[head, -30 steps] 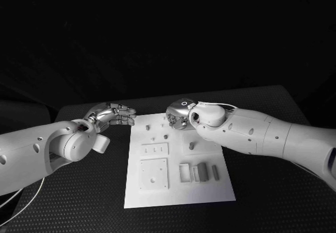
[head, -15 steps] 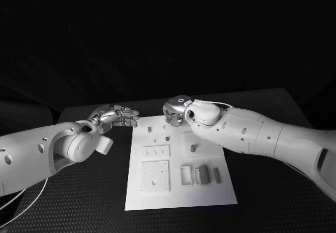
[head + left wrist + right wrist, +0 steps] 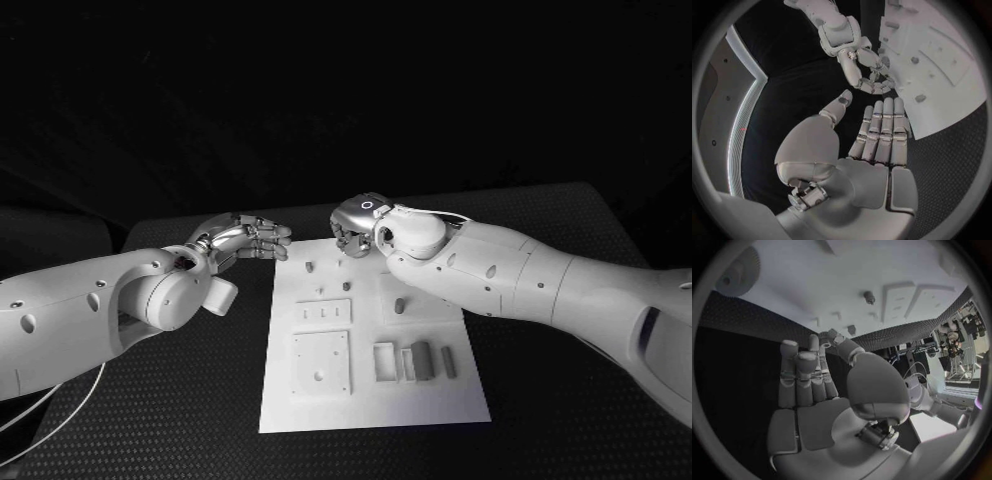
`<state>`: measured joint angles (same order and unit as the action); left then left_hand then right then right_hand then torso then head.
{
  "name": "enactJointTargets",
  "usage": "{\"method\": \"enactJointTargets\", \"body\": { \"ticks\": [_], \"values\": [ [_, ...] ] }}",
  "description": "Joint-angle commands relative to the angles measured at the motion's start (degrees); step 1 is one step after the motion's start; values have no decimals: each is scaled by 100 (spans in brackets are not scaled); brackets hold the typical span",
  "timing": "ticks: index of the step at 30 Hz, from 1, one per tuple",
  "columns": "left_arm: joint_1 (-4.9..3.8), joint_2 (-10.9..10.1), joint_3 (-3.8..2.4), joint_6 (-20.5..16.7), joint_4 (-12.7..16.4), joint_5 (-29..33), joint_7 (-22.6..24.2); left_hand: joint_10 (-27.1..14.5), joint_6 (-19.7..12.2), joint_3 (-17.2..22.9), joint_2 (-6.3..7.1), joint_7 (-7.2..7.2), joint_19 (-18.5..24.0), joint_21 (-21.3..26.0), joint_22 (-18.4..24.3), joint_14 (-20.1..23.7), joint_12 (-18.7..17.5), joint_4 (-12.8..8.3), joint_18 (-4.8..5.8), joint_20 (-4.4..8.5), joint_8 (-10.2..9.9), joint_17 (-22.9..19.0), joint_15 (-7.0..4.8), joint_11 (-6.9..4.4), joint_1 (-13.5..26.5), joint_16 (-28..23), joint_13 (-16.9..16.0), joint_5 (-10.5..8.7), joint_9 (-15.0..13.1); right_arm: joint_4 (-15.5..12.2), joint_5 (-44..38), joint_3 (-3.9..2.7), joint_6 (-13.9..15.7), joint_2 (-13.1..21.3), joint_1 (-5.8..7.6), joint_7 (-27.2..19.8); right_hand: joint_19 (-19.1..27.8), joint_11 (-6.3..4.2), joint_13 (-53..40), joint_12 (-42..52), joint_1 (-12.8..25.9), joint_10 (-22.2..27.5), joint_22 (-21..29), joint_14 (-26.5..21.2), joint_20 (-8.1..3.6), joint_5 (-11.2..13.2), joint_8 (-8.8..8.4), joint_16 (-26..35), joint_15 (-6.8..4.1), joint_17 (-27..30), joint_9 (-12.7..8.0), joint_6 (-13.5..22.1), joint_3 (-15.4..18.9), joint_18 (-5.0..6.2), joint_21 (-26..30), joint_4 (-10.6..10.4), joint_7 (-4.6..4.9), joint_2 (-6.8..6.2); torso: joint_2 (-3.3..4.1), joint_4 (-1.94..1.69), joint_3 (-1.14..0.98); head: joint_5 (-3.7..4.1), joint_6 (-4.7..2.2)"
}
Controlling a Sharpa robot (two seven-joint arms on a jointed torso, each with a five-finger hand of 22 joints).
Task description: Assemble the parts on the task board
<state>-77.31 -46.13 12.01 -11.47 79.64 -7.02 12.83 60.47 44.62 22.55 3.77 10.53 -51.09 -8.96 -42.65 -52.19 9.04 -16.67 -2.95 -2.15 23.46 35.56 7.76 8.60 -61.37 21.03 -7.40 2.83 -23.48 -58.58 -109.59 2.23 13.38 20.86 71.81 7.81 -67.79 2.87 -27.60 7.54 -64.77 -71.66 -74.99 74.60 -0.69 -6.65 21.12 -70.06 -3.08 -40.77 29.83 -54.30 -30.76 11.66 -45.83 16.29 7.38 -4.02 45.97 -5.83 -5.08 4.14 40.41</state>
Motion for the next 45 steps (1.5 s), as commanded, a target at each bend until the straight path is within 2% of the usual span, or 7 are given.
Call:
{"method": "enactJointTargets", "body": {
  "ticks": [1, 4, 11, 20, 27, 36, 45],
  "values": [
    [-7, 76, -3, 65, -62, 27, 43, 5, 2, -30, 11, 30, -37, 39, 8, -33, -32, 5, -19, 23, -29, 7, -23, 40, -4, -27, 7, -1, 6, 58, -314, 1, 166, -57, -40, -23, 4, 4, -8, -31, 19, -19, -115, -19, -37, -20, -30, -35, -39, 8, 7, -27, -30, 334, -35, 8, 16, -29, 2, -407, -7, -13, 2],
    [-6, 101, 1, 75, -73, 32, 39, 6, 1, -30, 7, 32, -39, 41, 9, -34, -35, 8, -18, 22, -31, 9, -22, 41, -2, -29, 7, -1, 6, 53, -455, 6, 234, -82, -55, 5, 3, 4, -17, -38, 27, -21, -114, -20, -39, -19, -35, -39, -39, 12, 10, -31, -35, 334, -37, 6, 16, -53, 19, -400, 3, -1, -10],
    [-5, 123, 4, 78, -88, 45, 44, 7, 1, -32, 3, 35, -41, 44, 10, -35, -39, 10, -16, 22, -33, 12, -22, 42, 3, -33, 8, -1, 7, 105, -682, 29, 373, -107, -80, 88, -4, 2, -32, -45, 22, -32, -115, -17, -44, -21, -40, -51, -41, 16, 16, -45, -53, 334, -46, 7, 11, -77, 22, -418, -5, -12, 11],
    [-6, 94, 3, 70, -73, 45, 51, 11, 2, -33, 1, 33, -43, 47, 12, -37, -42, 9, -15, 22, -33, 15, -22, 41, 4, -37, 7, -1, 6, 131, -878, 71, 450, -116, -115, 146, -16, -4, -53, -53, 10, -50, -117, -11, -51, -20, -45, -73, -46, 18, 25, -68, -72, 334, -62, 10, 4, -110, 21, -408, -7, -33, 21],
    [-6, 92, 3, 70, -68, 45, 50, 13, 4, -34, 0, 33, -44, 50, 13, -38, -44, 9, -14, 23, -34, 17, -22, 41, 5, -39, 8, -1, 6, 201, -935, 148, 472, -147, -162, 171, -19, -5, -60, -56, 10, -55, -117, -9, -52, -19, -47, -80, -47, 18, 28, -74, -77, 334, -67, 9, 2, -115, 17, -408, -12, -47, 18],
    [-7, 86, 3, 67, -57, 46, 41, 15, 4, -35, 1, 32, -46, 53, 14, -40, -48, 8, -13, 23, -35, 20, -22, 41, 5, -43, 8, -1, 6, 252, -1008, 164, 551, -173, -189, 298, -25, -7, -69, -61, 9, -63, -118, -7, -55, -19, -50, -91, -50, 19, 32, -83, -86, 334, -74, 7, -1, -110, 24, -408, -14, -57, 12],
    [-7, 85, 2, 82, -49, 47, 28, 14, 1, -41, 7, 35, -48, 58, 16, -41, -55, 8, -12, 24, -39, 24, -22, 42, 9, -48, 9, -1, 7, 295, -1010, 170, 595, -209, -191, 306, -28, -10, -79, -68, 5, -70, -119, -5, -57, -18, -55, -105, -52, 18, 36, -92, -91, 334, -83, 12, -4, -125, 27, -413, -14, -54, 49]
  ]
}}
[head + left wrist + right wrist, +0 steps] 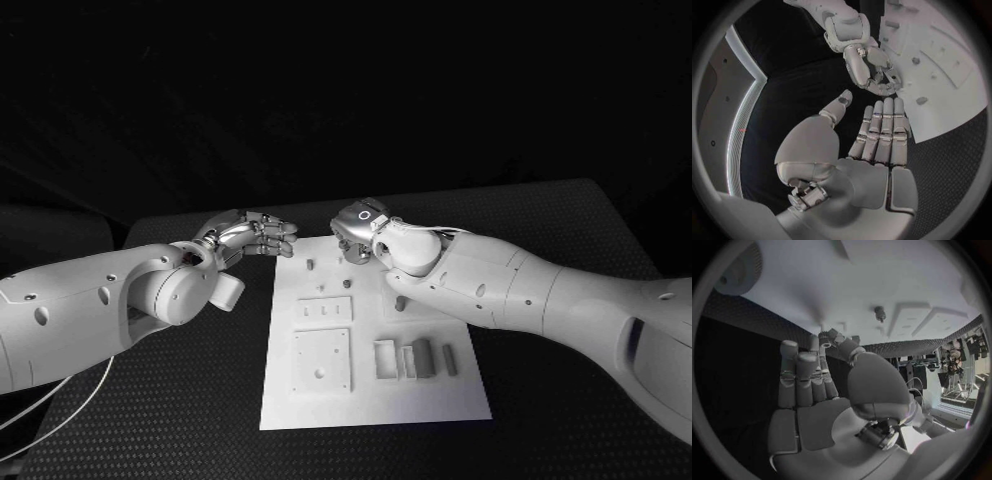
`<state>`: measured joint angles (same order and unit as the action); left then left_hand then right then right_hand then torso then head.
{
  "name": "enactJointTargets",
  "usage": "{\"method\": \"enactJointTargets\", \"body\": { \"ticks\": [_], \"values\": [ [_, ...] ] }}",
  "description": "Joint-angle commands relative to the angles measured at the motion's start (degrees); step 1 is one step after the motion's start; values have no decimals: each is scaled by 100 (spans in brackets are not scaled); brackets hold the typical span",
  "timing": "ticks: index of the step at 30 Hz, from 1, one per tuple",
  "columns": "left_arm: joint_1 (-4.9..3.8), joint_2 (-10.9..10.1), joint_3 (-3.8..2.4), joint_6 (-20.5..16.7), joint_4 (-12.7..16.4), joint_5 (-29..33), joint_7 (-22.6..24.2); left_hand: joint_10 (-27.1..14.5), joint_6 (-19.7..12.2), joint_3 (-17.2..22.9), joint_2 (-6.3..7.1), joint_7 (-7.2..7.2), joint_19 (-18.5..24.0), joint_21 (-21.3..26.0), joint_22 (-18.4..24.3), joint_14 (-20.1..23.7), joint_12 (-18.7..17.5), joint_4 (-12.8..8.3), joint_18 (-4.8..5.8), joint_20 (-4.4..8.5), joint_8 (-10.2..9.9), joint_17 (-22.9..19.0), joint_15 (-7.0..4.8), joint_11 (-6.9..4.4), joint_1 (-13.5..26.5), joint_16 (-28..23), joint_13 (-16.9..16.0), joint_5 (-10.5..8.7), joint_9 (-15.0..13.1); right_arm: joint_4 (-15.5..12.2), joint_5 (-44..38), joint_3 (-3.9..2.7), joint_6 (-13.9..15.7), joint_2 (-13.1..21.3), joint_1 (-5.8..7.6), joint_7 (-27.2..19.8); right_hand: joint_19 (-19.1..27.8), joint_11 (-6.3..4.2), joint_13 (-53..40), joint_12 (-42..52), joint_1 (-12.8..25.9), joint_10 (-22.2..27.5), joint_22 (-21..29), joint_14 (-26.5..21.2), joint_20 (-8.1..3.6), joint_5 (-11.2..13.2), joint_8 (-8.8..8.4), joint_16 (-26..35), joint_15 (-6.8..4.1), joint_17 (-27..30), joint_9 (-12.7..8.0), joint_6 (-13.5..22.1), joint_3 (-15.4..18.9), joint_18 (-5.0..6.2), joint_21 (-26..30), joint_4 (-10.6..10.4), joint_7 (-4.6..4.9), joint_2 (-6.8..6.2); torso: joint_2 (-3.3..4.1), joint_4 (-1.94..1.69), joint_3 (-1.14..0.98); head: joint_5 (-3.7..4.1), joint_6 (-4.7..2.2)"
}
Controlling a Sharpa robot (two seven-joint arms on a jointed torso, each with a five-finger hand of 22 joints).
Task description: Assemble the parts on the task board
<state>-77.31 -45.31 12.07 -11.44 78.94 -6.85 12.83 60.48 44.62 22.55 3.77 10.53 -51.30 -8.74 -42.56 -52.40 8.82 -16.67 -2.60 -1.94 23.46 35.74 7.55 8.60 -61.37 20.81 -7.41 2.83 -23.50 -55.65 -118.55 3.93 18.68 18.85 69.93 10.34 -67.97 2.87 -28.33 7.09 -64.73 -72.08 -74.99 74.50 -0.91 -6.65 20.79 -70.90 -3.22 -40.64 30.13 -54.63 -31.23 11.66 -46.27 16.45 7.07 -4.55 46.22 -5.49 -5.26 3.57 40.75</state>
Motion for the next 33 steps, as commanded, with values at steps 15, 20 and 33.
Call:
{"method": "enactJointTargets", "body": {
  "ticks": [15, 20, 33],
  "values": [
    [-9, -4, -8, 74, 22, 30, 23, 13, -2, -44, 10, 36, -30, 40, 9, -21, -41, 8, -46, 4, -43, 12, -2, 44, 11, -31, 11, -1, 9, 44, -43, 2, 33, -37, -4, -26, -8, -9, -13, -31, -2, -30, -119, 3, -37, -18, -29, -29, -37, 7, 7, -60, -50, 334, -44, -4, 28, -77, 9, -436, 2, -7, 39],
    [-8, 24, -6, 78, -12, 30, 20, 13, -3, -45, 9, 36, -31, 42, 10, -21, -45, 8, -45, 4, -44, 13, -2, 45, 11, -34, 11, -1, 10, 49, -60, 3, 124, -48, -4, 22, -4, -8, -17, -37, -6, -28, -118, -2, -37, -19, -36, -30, -36, 10, 7, -57, -56, 334, -44, -3, 29, -73, 21, -437, 9, -1, 39],
    [-8, 13, -6, 67, -31, 47, 25, 15, -3, -47, 5, 35, -33, 47, 12, -22, -50, 9, -44, 4, -46, 17, -1, 45, 14, -40, 12, -1, 10, 21, -111, 2, 212, 0, -2, 84, 1, -8, -27, -49, -30, -31, -118, -7, -40, -18, -44, -36, -36, 15, 11, -61, -67, 334, -49, 8, 29, -79, 10, -422, -8, -20, 86]
  ]
}}
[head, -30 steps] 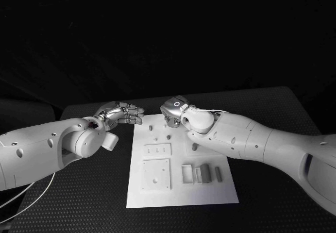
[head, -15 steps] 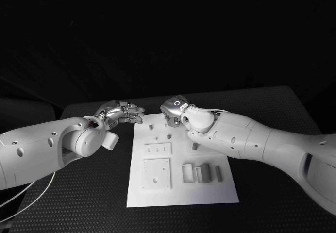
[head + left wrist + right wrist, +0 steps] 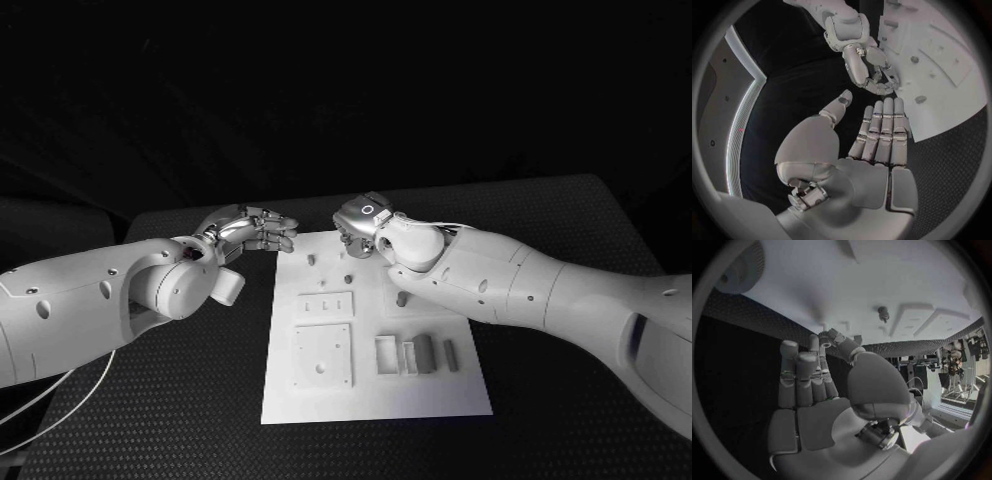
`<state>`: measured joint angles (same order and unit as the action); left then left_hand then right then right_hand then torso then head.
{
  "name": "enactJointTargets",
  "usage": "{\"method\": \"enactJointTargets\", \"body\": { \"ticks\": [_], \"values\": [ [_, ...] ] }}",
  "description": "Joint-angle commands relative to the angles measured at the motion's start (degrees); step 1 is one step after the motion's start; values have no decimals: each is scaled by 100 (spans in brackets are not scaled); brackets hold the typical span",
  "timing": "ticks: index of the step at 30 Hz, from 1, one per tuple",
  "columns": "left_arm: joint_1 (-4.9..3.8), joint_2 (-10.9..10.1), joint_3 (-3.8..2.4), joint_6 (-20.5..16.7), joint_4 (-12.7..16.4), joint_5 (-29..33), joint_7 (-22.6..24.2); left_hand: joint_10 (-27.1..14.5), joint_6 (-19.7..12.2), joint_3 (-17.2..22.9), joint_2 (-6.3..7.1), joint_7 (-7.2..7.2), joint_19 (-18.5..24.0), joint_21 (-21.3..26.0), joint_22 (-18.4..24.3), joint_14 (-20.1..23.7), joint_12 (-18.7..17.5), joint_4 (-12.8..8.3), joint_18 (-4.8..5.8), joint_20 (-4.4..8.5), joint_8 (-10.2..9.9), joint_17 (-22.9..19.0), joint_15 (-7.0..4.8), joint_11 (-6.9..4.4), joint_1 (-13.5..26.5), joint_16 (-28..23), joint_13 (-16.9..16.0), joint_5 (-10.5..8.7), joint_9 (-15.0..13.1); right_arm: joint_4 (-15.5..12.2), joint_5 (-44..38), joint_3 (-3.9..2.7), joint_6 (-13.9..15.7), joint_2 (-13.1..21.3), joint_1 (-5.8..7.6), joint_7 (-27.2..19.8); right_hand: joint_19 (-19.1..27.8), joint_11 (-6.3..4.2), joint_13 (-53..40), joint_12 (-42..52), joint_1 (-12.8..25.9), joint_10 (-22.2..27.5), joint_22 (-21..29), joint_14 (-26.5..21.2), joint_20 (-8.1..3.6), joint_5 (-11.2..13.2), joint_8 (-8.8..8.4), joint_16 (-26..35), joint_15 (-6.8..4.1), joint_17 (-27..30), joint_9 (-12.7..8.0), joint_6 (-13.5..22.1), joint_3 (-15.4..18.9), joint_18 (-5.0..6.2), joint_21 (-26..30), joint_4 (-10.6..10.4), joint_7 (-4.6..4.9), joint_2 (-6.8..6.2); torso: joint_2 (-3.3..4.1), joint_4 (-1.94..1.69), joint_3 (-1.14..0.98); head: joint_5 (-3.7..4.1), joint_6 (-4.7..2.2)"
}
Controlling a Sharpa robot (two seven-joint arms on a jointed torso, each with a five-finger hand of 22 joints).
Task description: Assemble the parts on the task board
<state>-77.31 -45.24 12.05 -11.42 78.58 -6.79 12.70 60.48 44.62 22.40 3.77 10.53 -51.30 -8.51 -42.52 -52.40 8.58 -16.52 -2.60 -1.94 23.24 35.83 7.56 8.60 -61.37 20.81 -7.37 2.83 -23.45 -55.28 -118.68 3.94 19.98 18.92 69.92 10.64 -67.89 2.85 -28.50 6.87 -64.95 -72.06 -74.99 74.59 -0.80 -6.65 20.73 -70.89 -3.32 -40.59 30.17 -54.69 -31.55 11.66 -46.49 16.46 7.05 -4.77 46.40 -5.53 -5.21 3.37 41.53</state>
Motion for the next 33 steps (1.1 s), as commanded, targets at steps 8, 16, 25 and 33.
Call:
{"method": "enactJointTargets", "body": {
  "ticks": [8, 16, 25, 33],
  "values": [
    [-7, 18, -5, 69, -7, 43, 36, 16, -3, -33, 3, 34, -35, 28, 8, -23, -30, -6, -44, 5, -26, 10, -2, 45, 16, -43, 8, -1, 5, 9, -92, 0, 79, -39, -1, 47, -6, -6, -13, -30, -10, -33, -118, -16, -51, -18, -41, -39, -26, 11, 9, -56, -37, 334, -29, 5, 30, -56, -18, -433, -4, 10, -4],
    [-7, 41, -5, 75, -22, 43, 37, 18, -2, -34, 2, 33, -36, 31, 10, -24, -34, -7, -44, 5, -26, 13, -2, 45, 16, -47, 8, -1, 5, 24, -66, 0, 101, -89, -1, 22, -4, -6, -16, -35, -15, -34, -118, -17, -51, -18, -44, -41, -25, 13, 10, -57, -40, 334, -30, 5, 31, -52, -10, -427, -6, -8, -6],
    [-7, 40, -5, 73, -9, 43, 32, 19, -3, -36, 2, 33, -37, 35, 11, -25, -38, -7, -43, 6, -28, 16, -2, 46, 16, -51, 9, -1, 5, 81, 9, 1, -14, -126, -3, -41, -2, -5, -20, -39, -17, -35, -117, -18, -51, -17, -48, -44, -25, 15, 11, -58, -41, 334, -32, 5, 31, -53, -5, -431, 10, -3, -3],
    [-7, 15, -5, 69, 8, 43, 31, 20, -3, -37, 1, 33, -40, 38, 12, -26, -42, -7, -43, 6, -29, 20, -2, 46, 16, -55, 9, -1, 5, 94, 41, 15, -125, -89, -5, -53, -2, -5, -22, -42, -18, -35, -117, -19, -52, -17, -50, -45, -24, 16, 12, -58, -42, 334, -33, 4, 32, -49, -7, -426, 3, -17, 19]
  ]
}}
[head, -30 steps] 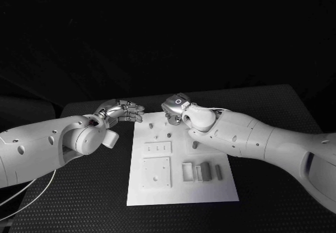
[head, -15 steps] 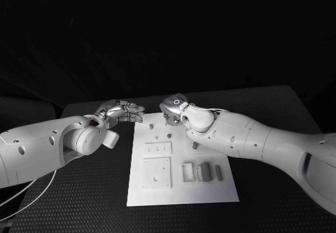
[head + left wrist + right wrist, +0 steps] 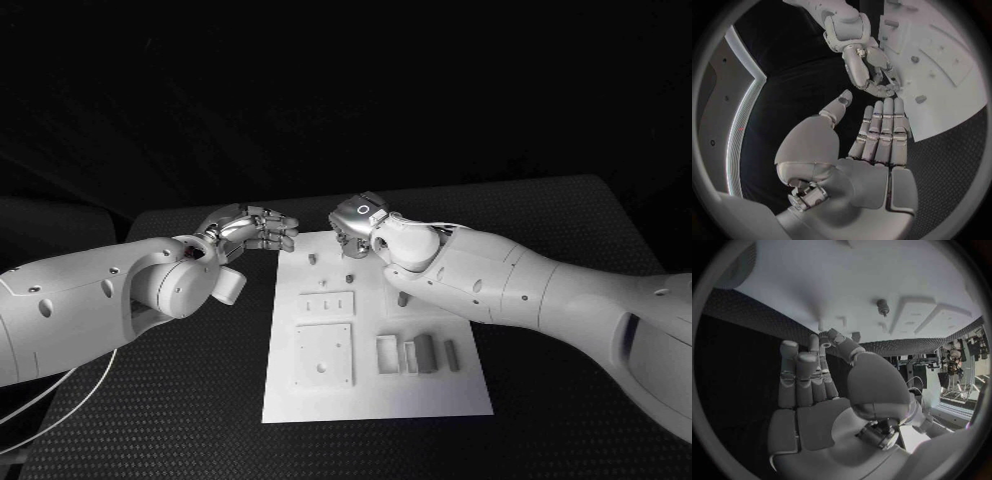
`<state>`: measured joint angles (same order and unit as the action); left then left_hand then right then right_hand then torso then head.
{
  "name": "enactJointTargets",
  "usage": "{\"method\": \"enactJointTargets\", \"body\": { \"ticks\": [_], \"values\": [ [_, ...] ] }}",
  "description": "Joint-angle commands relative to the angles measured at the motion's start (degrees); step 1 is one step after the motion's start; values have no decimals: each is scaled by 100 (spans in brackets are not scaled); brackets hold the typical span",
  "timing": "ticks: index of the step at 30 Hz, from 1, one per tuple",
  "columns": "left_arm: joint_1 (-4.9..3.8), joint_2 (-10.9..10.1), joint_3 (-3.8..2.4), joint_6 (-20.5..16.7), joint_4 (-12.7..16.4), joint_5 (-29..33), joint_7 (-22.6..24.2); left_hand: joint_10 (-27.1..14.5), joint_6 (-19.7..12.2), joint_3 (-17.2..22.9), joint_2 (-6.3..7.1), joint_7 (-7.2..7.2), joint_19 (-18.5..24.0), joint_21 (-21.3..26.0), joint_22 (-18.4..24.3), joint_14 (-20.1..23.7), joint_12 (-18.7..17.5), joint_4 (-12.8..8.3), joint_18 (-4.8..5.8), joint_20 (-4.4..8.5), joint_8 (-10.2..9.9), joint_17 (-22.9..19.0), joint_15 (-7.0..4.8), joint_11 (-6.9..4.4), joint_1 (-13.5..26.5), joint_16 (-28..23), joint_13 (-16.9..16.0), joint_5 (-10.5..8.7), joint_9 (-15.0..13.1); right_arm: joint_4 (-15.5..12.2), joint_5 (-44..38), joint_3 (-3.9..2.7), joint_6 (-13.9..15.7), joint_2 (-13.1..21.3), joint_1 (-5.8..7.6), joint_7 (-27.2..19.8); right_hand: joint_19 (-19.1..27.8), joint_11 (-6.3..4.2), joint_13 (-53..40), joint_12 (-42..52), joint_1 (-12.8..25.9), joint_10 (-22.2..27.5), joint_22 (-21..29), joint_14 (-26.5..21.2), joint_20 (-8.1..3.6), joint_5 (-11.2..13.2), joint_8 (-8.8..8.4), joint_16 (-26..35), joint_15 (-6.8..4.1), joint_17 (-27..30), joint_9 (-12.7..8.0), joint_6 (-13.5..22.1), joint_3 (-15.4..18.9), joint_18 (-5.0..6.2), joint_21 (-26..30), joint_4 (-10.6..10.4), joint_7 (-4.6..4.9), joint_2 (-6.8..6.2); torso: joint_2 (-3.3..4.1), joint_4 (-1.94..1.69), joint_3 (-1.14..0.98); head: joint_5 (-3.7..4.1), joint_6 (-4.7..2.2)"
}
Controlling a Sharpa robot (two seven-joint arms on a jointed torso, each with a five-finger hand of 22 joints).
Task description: Assemble the parts on the task board
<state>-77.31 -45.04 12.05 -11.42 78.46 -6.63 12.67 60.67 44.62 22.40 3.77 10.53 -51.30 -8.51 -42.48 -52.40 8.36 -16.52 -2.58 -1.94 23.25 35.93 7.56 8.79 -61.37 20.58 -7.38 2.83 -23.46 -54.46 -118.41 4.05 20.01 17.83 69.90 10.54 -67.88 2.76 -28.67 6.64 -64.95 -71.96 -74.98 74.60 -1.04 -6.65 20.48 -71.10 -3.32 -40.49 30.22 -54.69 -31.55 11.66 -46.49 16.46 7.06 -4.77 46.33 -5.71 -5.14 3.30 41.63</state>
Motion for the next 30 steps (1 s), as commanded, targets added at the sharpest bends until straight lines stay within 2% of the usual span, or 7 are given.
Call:
{"method": "enactJointTargets", "body": {
  "ticks": [1, 4, 11, 22, 30],
  "values": [
    [-7, -12, -4, 65, 22, 27, 33, 1, -3, -37, 1, 33, -40, 38, 8, -26, -21, -7, -44, 7, -30, 10, -3, 26, 16, -33, 10, -1, 6, 22, 18, 8, -126, 25, -3, -41, -2, 5, -6, -20, -18, -45, -118, -20, -28, -17, -26, -24, -24, 6, 7, -58, -42, 334, -34, 4, 31, -49, -1, -404, -3, -14, 9],
    [-7, -19, -4, 61, 28, 27, 34, 1, -2, -38, 1, 33, -40, 39, 8, -27, -22, -7, -44, 7, -30, 11, -3, 26, 16, -34, 10, -1, 6, 32, 25, 12, -130, 25, -3, -41, -2, 5, -7, -22, -18, -44, -118, -20, -28, -17, -28, -25, -23, 7, 7, -57, -42, 334, -35, 4, 32, -48, 1, -396, -2, -23, -1],
    [-7, -7, -4, 64, 22, 27, 44, 3, -2, -39, 1, 33, -42, 42, 9, -28, -25, -7, -44, 7, -31, 14, -3, 27, 15, -37, 10, -1, 6, 9, 47, 15, -152, 5, -3, -46, -2, 6, -10, -26, -17, -45, -118, -21, -28, -16, -30, -26, -23, 9, 8, -58, -42, 334, -37, 2, 33, -44, -1, -410, -5, -21, 10],
    [-7, 16, -4, 65, -7, 27, 45, 5, -1, -39, -2, 33, -45, 45, 10, -30, -29, -7, -43, 8, -32, 18, -3, 26, 15, -41, 10, -1, 6, 49, 86, 27, -158, -12, -5, -58, -1, 6, -13, -30, -15, -46, -119, -22, -28, -16, -34, -29, -22, 11, 10, -58, -42, 334, -40, 0, 34, -36, 5, -402, -11, -24, 11],
    [-7, 22, -4, 64, -10, 27, 44, 6, -2, -40, -4, 34, -47, 47, 10, -31, -32, -7, -43, 8, -33, 20, -3, 27, 15, -44, 10, -1, 6, 101, 116, 36, -154, -35, -5, -71, 5, 10, -18, -45, -10, -37, -118, -29, -29, -15, -47, -28, -19, 17, 10, -49, -39, 334, -43, 3, 38, -44, 0, -413, 0, -17, 7]
  ]
}}
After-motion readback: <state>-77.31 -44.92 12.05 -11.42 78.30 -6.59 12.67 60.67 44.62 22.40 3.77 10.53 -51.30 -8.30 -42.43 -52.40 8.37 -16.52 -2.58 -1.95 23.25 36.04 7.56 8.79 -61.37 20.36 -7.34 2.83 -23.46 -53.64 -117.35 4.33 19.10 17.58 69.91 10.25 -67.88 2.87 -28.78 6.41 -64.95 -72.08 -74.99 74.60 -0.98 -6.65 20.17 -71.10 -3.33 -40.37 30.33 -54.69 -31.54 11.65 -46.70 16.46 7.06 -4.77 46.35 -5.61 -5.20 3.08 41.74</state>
